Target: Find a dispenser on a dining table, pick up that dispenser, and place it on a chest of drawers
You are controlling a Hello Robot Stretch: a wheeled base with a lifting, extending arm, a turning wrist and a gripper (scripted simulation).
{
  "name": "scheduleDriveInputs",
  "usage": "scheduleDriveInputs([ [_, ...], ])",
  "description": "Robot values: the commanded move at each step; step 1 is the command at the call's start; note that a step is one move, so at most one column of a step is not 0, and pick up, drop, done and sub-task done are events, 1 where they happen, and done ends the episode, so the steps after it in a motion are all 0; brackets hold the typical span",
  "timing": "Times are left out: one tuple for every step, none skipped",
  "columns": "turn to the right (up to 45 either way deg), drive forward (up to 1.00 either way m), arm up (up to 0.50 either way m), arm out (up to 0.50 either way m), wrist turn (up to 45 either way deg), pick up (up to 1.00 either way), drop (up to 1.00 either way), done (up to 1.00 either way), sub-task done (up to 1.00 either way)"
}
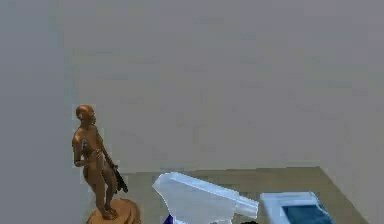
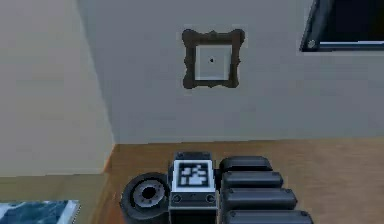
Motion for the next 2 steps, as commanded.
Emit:
scheduleDriveInputs([
  [45.0,0.00,0.00,0.00,0.0,0.00,0.00,0.00,0.00],
  [45.0,0.00,0.00,0.00,0.0,0.00,0.00,0.00,0.00],
])
